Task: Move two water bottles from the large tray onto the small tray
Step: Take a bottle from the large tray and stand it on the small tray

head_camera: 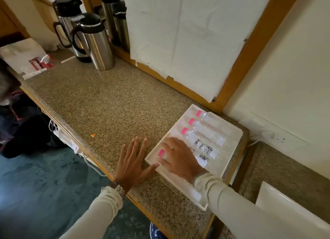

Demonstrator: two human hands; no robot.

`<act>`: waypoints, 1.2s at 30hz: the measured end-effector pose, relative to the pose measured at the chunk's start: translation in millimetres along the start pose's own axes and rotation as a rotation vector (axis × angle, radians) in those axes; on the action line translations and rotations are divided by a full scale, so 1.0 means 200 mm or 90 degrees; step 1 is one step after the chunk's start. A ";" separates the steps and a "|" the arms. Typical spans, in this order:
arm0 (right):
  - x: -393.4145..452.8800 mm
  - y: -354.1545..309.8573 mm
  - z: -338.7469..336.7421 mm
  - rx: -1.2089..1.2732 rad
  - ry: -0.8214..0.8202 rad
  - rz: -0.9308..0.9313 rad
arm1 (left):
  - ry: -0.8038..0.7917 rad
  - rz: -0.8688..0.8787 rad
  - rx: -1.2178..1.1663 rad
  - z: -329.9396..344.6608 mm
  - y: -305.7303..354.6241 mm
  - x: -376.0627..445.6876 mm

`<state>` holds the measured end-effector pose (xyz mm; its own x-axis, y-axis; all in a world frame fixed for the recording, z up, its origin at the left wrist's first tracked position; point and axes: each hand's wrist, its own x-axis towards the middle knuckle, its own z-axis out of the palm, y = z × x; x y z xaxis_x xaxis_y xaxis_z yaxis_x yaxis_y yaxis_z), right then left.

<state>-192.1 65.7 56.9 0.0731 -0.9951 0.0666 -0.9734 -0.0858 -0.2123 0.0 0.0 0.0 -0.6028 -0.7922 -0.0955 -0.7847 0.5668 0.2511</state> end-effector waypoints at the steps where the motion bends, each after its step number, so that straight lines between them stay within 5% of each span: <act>1: 0.02 -0.03 0.04 -0.008 -0.017 -0.023 | -0.022 0.006 -0.013 0.02 -0.02 0.01; 9: 0.14 -0.15 0.08 0.025 -0.096 0.134 | 0.014 0.051 0.010 0.13 -0.10 0.05; 19: -0.23 -0.16 -0.40 0.196 0.203 0.240 | 0.007 0.055 -0.001 0.13 -0.11 0.05; 36: -0.76 0.12 -0.67 0.449 0.448 0.303 | 0.016 0.046 -0.059 0.03 0.02 0.07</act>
<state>-254.9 220.9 172.7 -0.6339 -0.7025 0.3236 -0.5107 0.0661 -0.8572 -12.3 -7.7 -5.6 -0.6520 -0.7565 -0.0502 -0.7224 0.5997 0.3443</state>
